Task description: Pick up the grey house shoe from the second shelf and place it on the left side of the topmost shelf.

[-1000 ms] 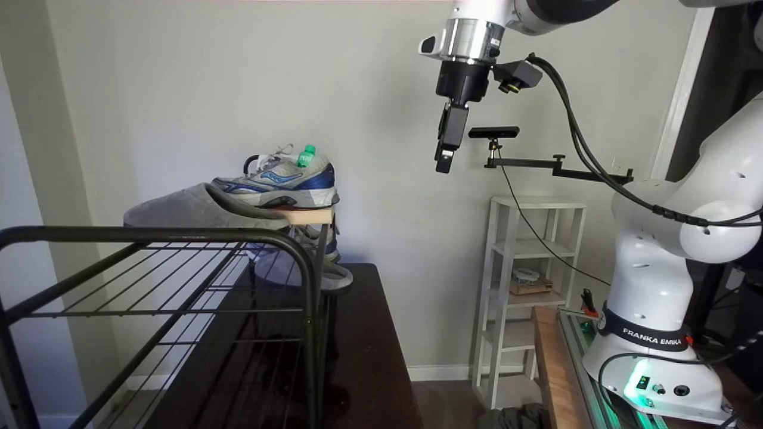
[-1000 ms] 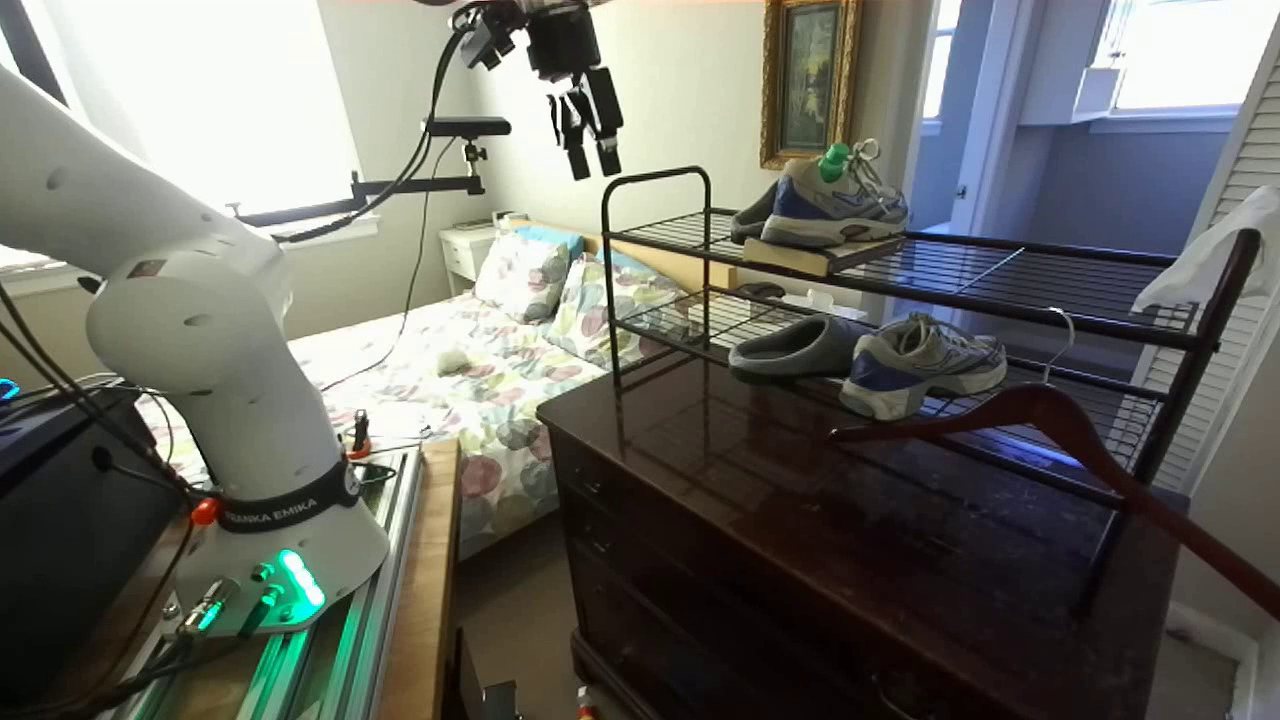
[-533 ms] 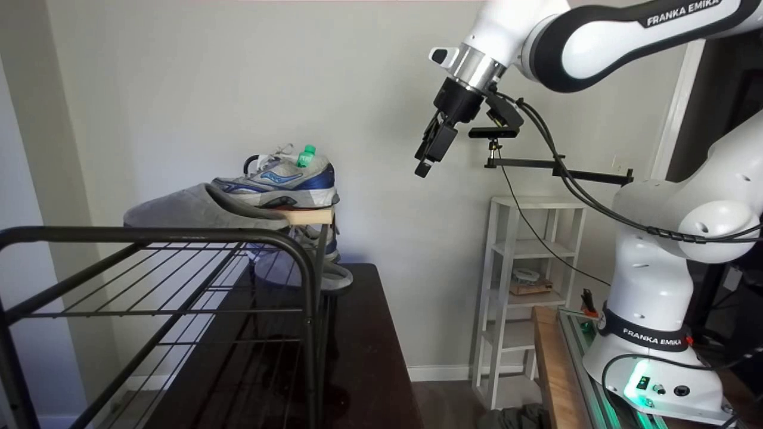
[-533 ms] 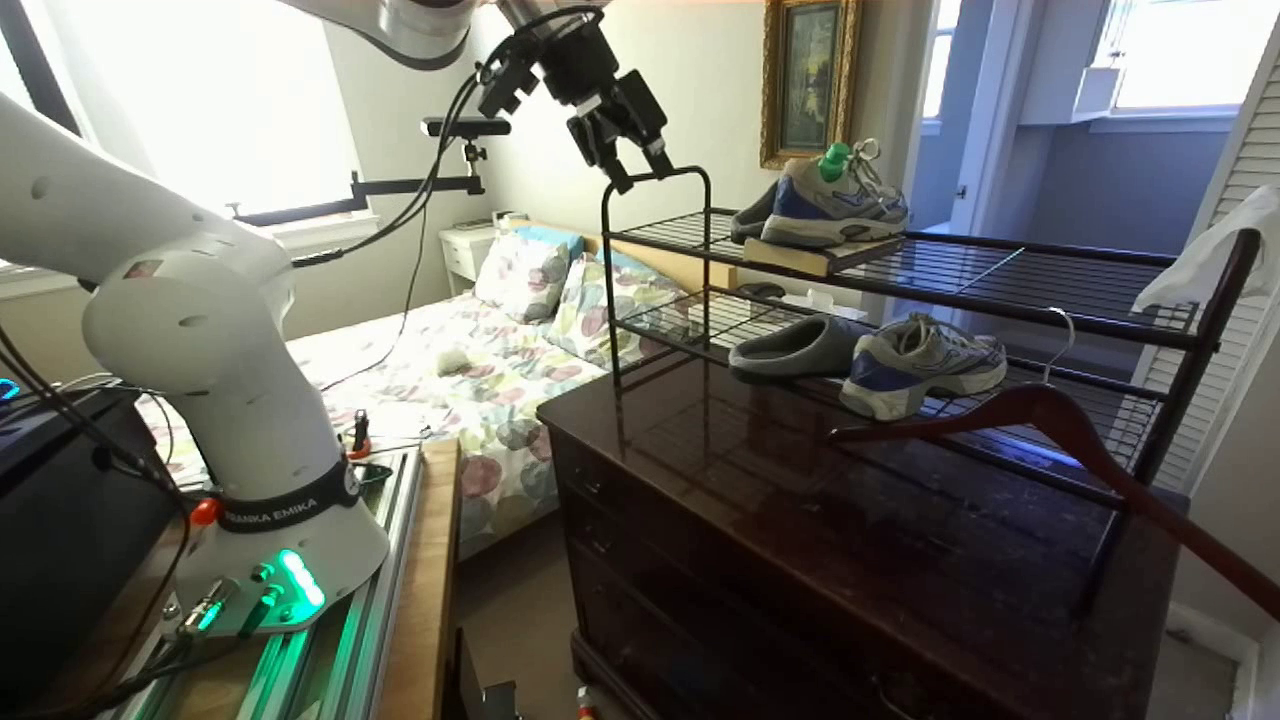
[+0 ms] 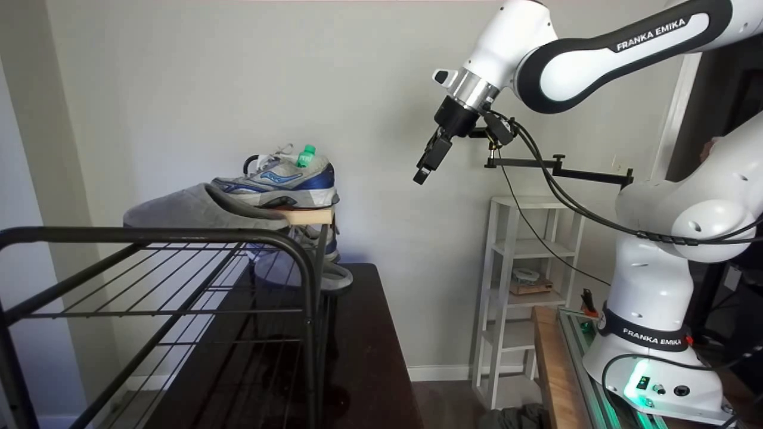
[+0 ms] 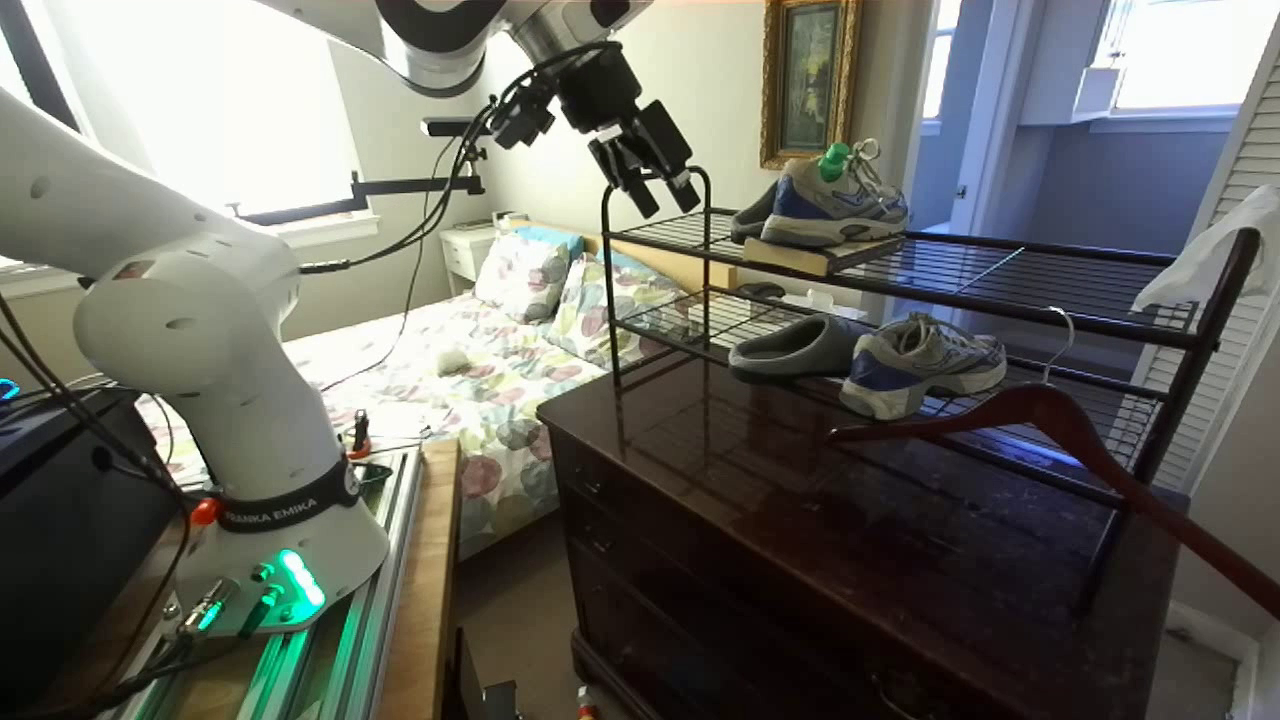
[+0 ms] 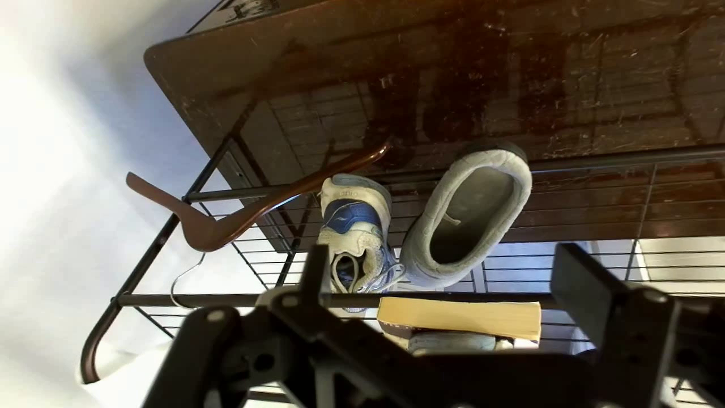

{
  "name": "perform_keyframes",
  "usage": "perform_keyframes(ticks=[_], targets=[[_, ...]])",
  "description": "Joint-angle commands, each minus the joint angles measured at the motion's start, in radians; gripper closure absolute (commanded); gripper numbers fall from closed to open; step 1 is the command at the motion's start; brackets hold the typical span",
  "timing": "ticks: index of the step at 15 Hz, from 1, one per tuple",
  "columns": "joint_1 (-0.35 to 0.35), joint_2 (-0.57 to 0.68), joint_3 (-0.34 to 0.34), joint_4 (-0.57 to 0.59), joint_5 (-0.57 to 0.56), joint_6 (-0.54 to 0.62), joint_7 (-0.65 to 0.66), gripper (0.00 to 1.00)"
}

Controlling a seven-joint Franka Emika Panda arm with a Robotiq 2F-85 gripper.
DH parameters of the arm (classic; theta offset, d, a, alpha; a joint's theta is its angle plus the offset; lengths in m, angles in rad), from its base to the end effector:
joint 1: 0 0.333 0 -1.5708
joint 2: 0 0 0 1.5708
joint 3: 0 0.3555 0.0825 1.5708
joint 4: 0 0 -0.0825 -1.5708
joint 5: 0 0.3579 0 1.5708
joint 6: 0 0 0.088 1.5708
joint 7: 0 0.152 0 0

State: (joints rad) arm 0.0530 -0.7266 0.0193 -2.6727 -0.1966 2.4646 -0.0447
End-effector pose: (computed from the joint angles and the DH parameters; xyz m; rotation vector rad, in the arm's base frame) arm 0.3401 0.0200 0.5112 2.8571 0.3393 0.7636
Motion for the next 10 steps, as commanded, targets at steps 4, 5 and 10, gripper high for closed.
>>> perform_keyframes(ticks=[4,5,10], targets=[[-0.078,0.083,0.038,-0.077,-0.013,0.215,0.059,0.00],[-0.091,0.113,0.041,-0.087,-0.017,0.267,0.060,0.00],[-0.127,0.308,0.027,-0.061,-0.005,0.420,0.030,0.00]])
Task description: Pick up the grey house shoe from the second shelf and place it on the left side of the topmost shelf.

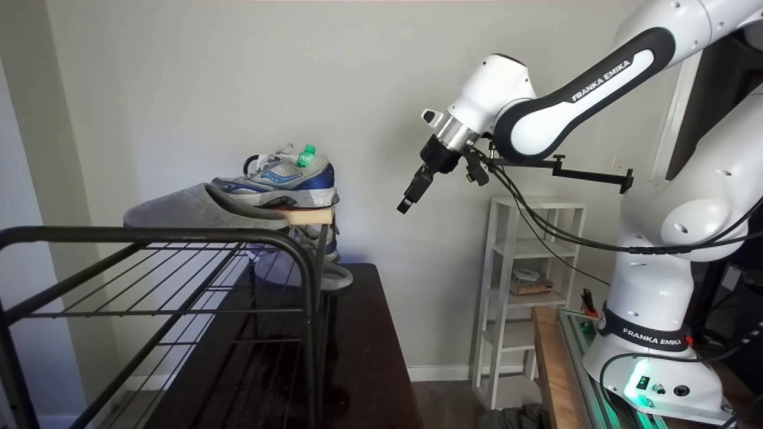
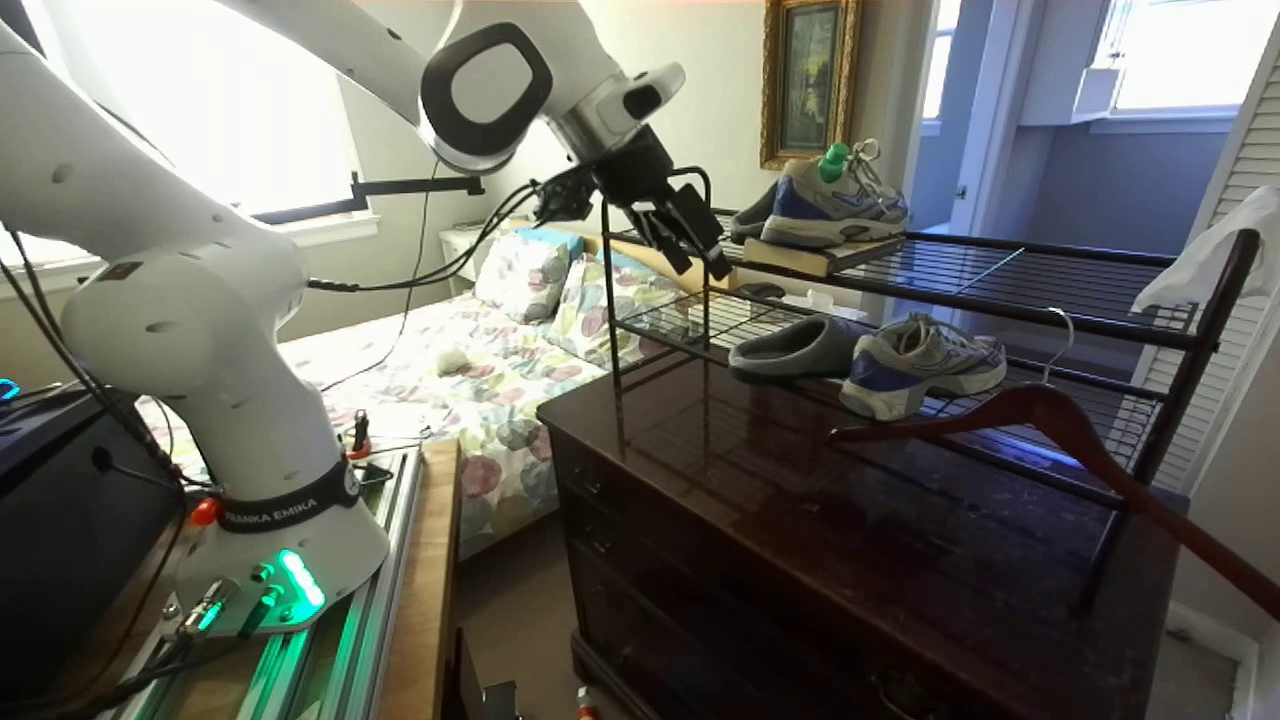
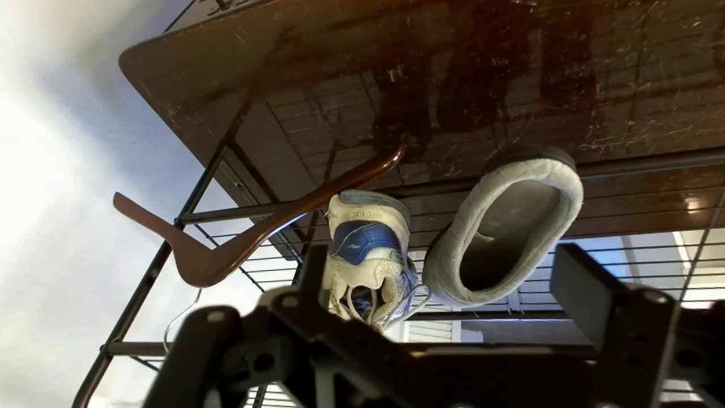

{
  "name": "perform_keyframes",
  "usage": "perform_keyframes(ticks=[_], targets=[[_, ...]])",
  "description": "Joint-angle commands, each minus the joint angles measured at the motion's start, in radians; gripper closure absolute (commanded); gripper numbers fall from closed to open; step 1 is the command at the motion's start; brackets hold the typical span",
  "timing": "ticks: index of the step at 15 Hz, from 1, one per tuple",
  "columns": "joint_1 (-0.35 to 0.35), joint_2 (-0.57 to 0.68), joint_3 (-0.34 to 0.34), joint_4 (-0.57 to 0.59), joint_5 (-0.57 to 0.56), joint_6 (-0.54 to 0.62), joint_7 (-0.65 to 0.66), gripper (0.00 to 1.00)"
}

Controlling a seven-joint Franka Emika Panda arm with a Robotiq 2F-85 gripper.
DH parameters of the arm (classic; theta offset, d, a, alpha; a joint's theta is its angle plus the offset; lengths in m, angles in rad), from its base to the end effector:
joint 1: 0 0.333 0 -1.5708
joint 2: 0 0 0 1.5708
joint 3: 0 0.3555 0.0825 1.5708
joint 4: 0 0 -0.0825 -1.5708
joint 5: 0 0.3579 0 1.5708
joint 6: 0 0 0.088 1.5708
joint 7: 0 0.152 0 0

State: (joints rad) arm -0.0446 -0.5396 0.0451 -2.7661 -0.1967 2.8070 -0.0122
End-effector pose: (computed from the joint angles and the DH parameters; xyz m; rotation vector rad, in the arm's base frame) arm 0.3788 0.0069 0.4479 2.8645 0.2584 0.8511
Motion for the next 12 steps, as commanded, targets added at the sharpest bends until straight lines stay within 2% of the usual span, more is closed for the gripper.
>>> perform_keyframes(ticks=[1,3,4,5,7,9,11,12], targets=[[-0.066,0.163,0.020,0.046,-0.022,0.099,0.021,0.00],[-0.136,0.257,0.062,0.100,-0.049,0.094,0.077,0.00],[-0.183,0.292,0.100,0.128,-0.078,0.049,0.130,0.00],[-0.100,0.188,0.030,0.052,-0.021,0.068,0.040,0.00],[-0.141,0.256,0.055,0.088,-0.051,0.067,0.086,0.00],[-0.145,0.285,0.058,0.109,-0.055,0.066,0.097,0.00],[-0.155,0.337,0.067,0.114,-0.065,0.137,0.127,0.00],[-0.182,0.375,0.097,0.123,-0.063,0.175,0.132,0.00]])
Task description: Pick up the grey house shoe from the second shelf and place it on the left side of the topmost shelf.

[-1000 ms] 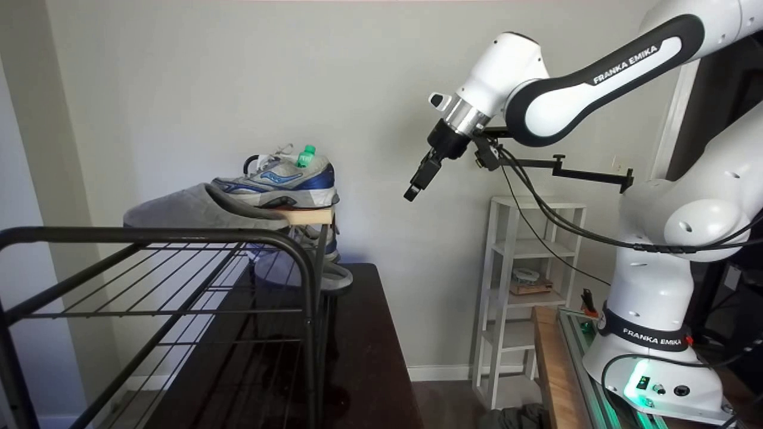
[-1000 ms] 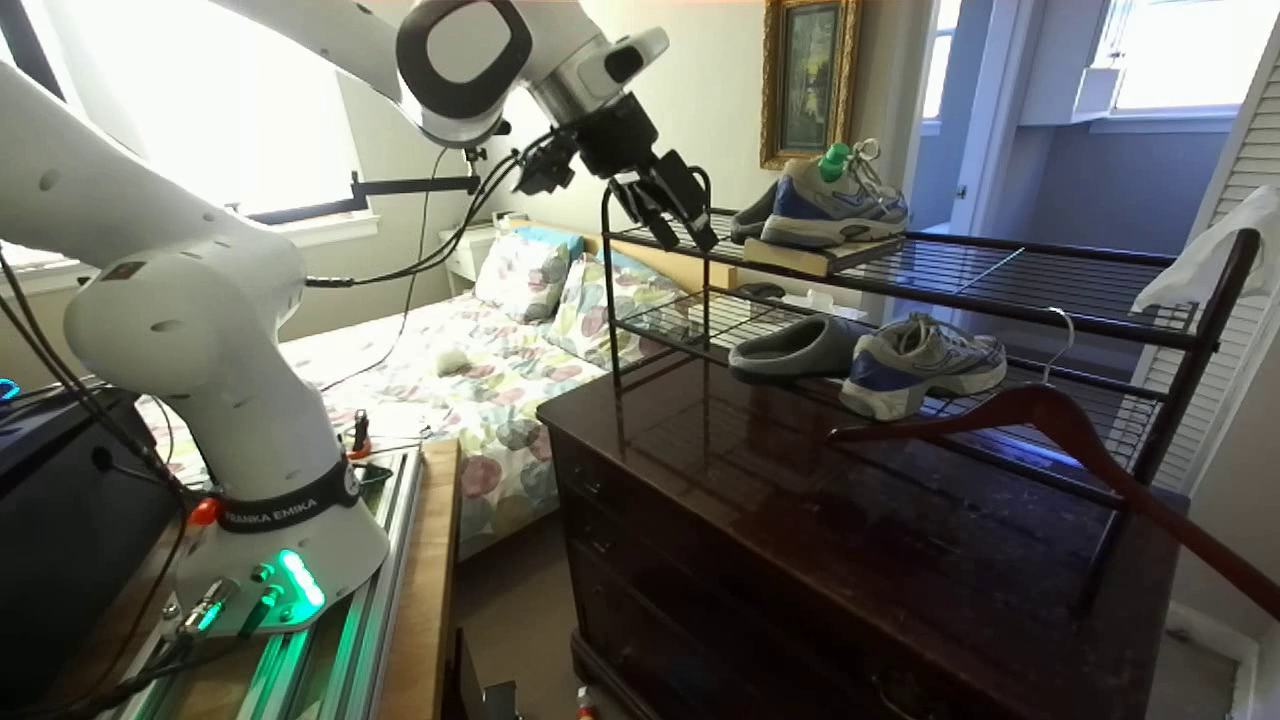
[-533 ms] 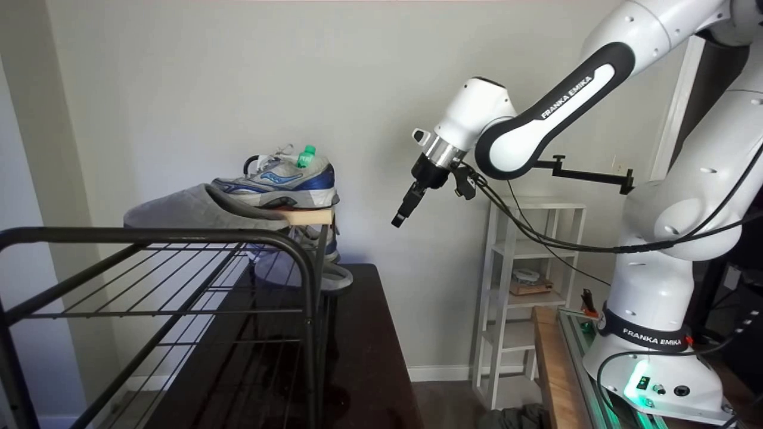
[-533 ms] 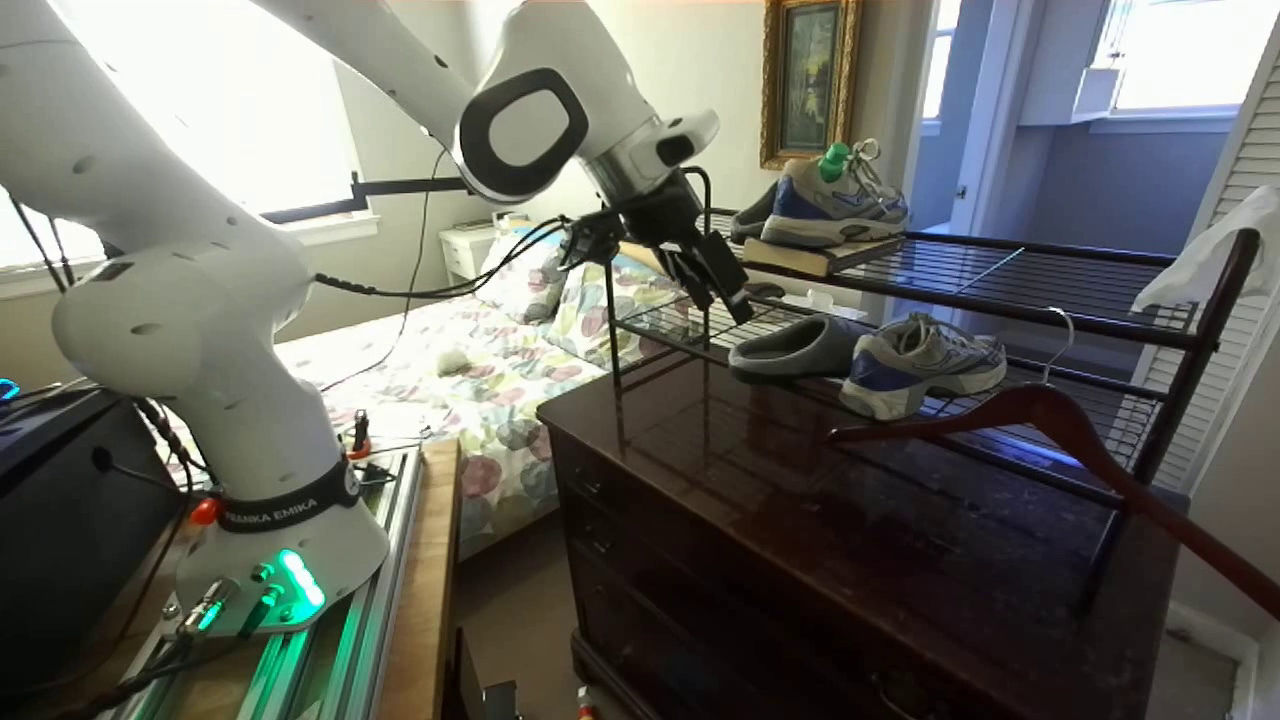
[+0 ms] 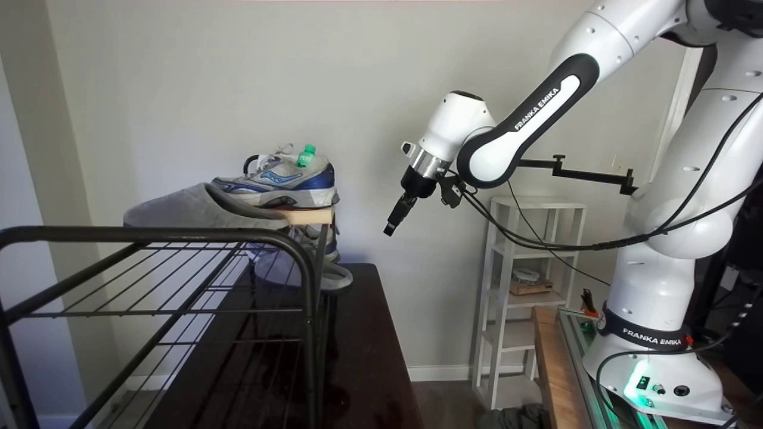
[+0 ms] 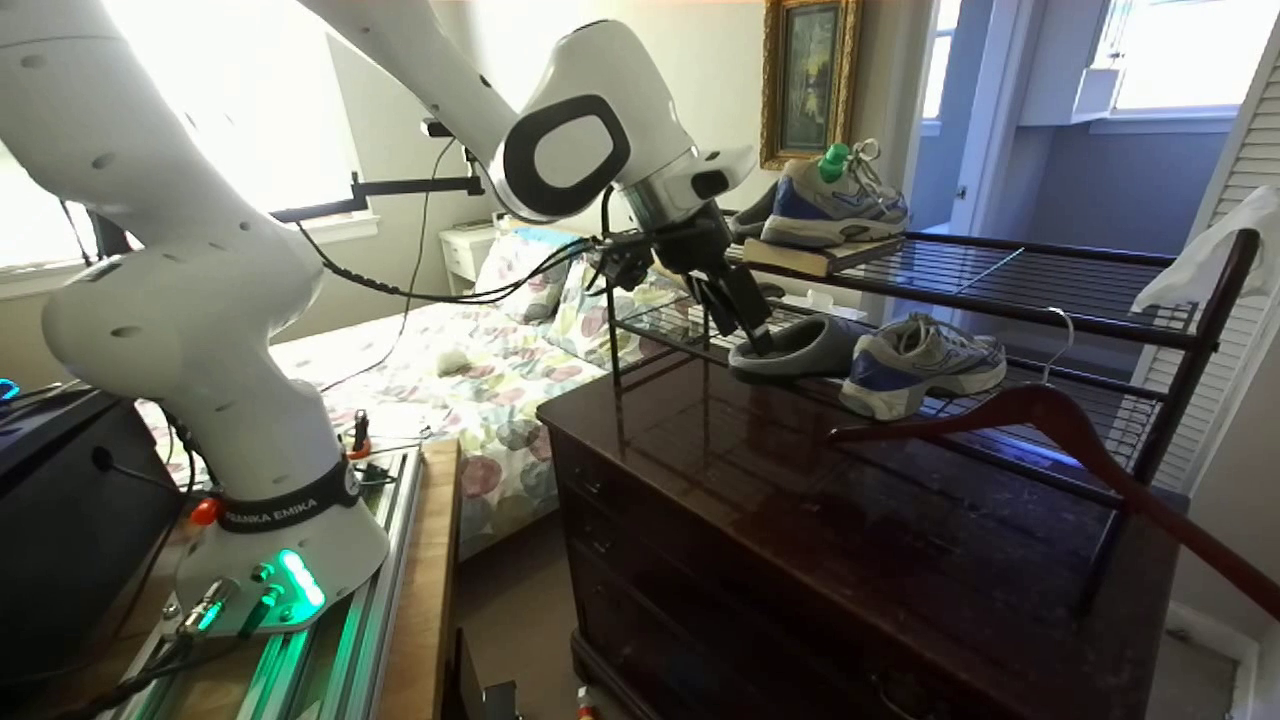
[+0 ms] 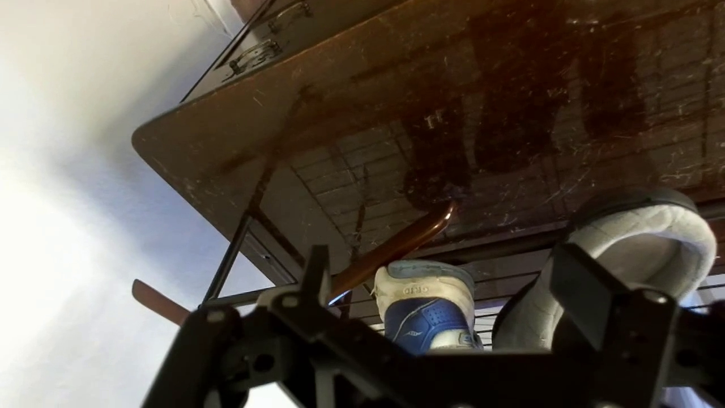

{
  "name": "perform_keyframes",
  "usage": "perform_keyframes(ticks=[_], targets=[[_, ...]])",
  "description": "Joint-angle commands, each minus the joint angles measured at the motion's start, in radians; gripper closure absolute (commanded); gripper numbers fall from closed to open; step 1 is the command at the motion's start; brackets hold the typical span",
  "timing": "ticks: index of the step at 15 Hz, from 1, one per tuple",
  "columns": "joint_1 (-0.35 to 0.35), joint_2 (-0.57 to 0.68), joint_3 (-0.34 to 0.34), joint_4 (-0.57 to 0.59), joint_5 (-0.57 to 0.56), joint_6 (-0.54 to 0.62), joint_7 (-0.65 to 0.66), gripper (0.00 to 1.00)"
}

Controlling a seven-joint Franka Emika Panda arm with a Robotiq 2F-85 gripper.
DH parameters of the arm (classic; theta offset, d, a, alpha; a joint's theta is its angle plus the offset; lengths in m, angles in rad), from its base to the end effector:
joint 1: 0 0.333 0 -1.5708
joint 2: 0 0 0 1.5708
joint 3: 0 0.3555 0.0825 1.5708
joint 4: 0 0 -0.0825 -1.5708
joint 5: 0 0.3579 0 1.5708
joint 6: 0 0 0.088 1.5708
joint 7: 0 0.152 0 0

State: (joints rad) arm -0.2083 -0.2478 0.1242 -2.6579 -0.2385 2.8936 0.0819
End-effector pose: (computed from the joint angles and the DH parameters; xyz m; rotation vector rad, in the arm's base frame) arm 0.4404 -0.0256 0.3909 2.9136 0.0799 0.7065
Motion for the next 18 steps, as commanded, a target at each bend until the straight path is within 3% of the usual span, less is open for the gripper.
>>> perform_keyframes(ticks=[1,3,7,10,18], targets=[[-0.037,0.103,0.033,0.016,-0.046,0.125,0.064,0.00],[-0.066,0.152,0.059,0.014,-0.068,0.218,0.098,0.00],[-0.218,0.152,0.157,0.024,-0.204,0.328,0.264,0.00],[-0.320,0.153,0.247,0.055,-0.237,0.318,0.297,0.00],[-0.491,0.162,0.498,0.074,-0.320,0.216,0.466,0.00]])
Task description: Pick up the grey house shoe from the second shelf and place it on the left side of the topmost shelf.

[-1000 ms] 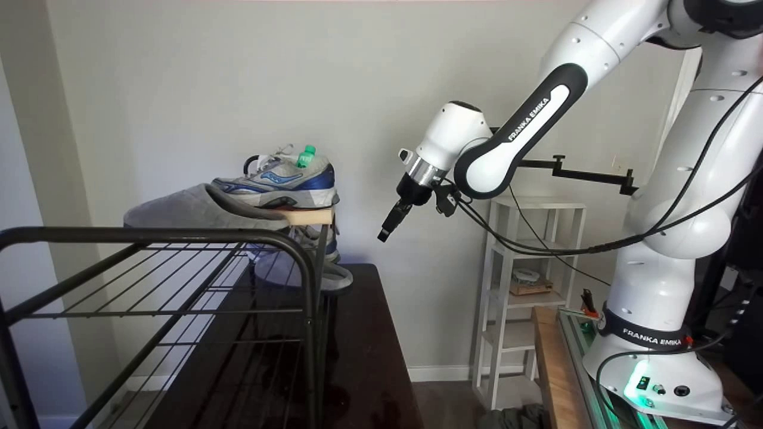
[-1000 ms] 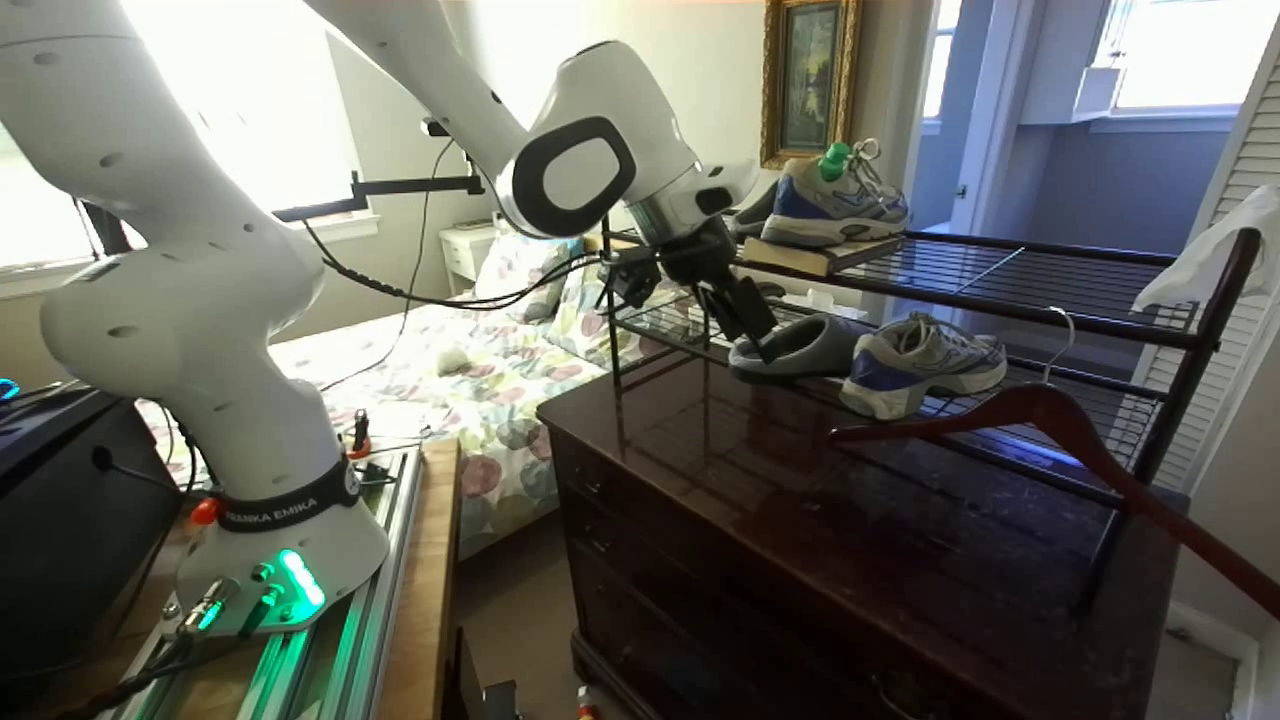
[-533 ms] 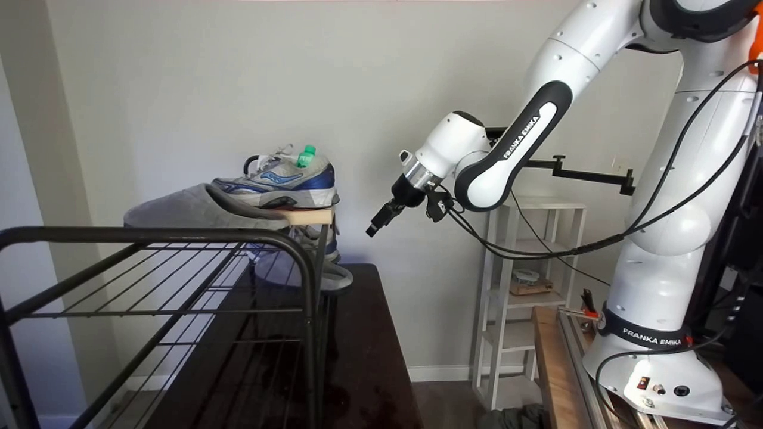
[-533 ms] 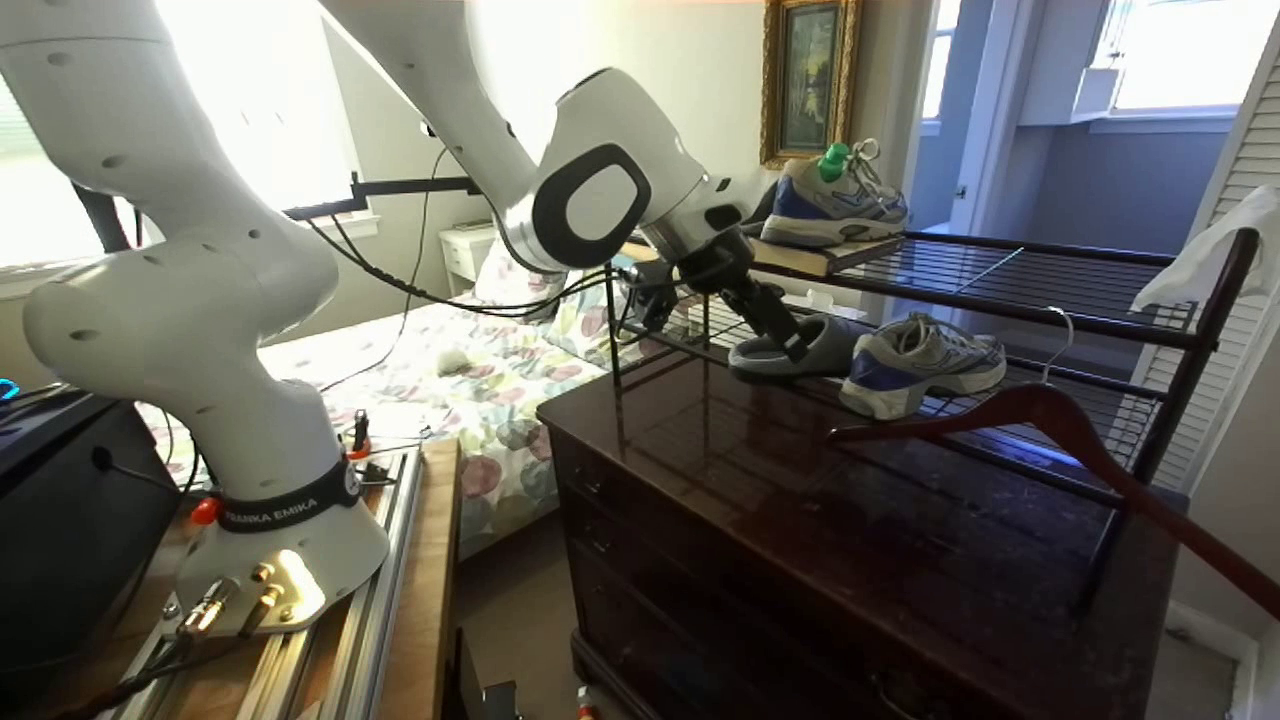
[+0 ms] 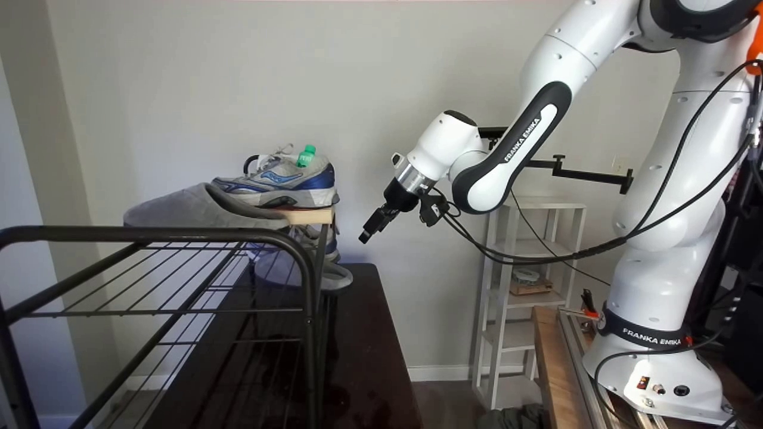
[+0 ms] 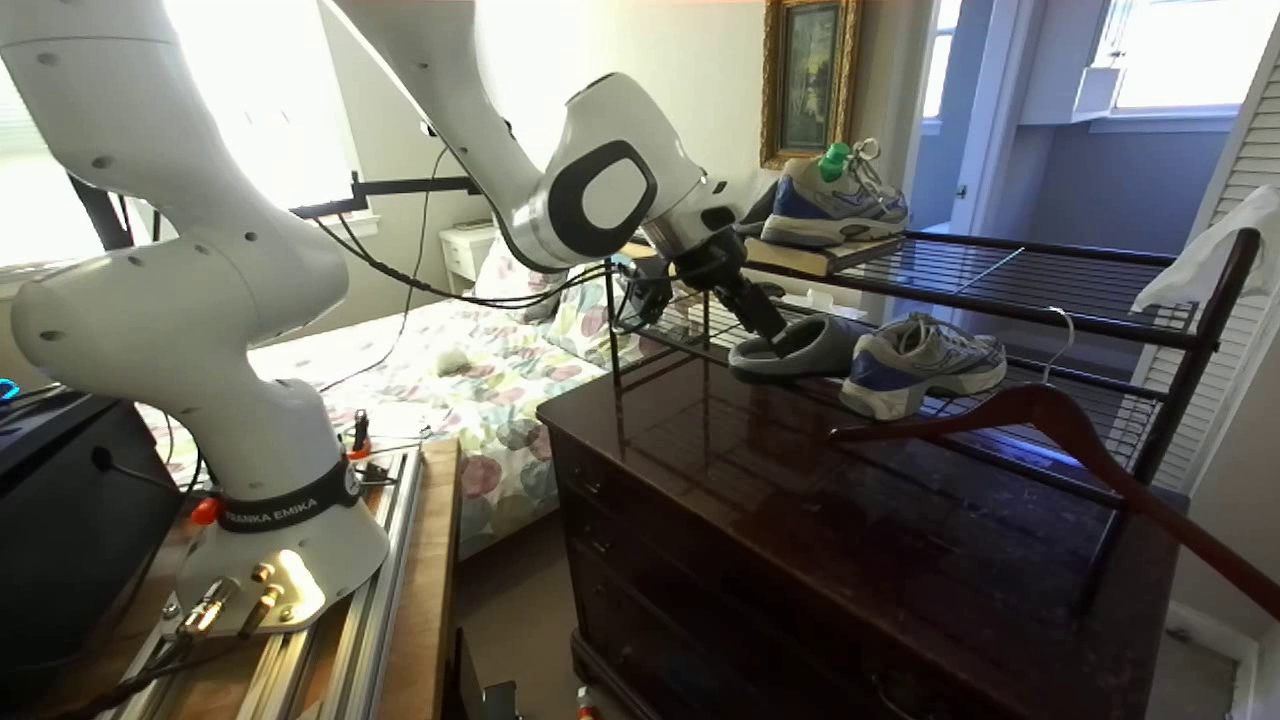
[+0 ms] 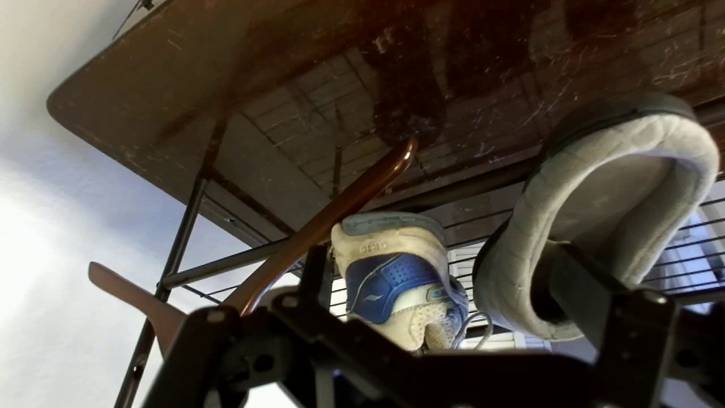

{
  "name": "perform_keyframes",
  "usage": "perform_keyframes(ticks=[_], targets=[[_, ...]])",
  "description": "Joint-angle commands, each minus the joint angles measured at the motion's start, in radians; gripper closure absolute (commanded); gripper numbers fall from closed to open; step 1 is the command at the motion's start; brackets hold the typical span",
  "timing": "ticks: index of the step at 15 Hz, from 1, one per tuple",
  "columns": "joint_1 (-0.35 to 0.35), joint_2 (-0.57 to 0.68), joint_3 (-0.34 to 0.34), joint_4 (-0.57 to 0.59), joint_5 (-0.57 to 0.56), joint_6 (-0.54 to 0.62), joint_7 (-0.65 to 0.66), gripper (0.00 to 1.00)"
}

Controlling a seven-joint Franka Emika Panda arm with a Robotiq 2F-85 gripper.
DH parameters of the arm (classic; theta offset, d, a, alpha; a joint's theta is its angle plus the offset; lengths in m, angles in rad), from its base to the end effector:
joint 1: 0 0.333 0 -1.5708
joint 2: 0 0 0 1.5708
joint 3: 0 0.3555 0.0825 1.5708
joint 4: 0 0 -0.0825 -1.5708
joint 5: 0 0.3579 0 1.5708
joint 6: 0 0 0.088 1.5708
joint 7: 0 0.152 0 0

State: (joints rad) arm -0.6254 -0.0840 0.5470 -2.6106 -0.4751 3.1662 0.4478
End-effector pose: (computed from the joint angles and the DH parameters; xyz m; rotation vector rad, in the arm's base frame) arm 0.4817 0.0050 0.3664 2.9298 -0.0514 0.9420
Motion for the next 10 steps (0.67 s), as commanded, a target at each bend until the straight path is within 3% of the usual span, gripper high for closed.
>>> perform_keyframes(ticks=[1,2,5,10], targets=[[-0.084,0.008,0.094,0.039,-0.098,-0.103,0.116,0.00],[-0.042,0.000,0.052,0.007,-0.039,-0.041,0.051,0.00],[-0.066,0.000,0.081,0.018,-0.057,-0.079,0.077,0.00],[-0.144,-0.055,0.122,0.012,-0.203,-0.022,0.156,0.00]])
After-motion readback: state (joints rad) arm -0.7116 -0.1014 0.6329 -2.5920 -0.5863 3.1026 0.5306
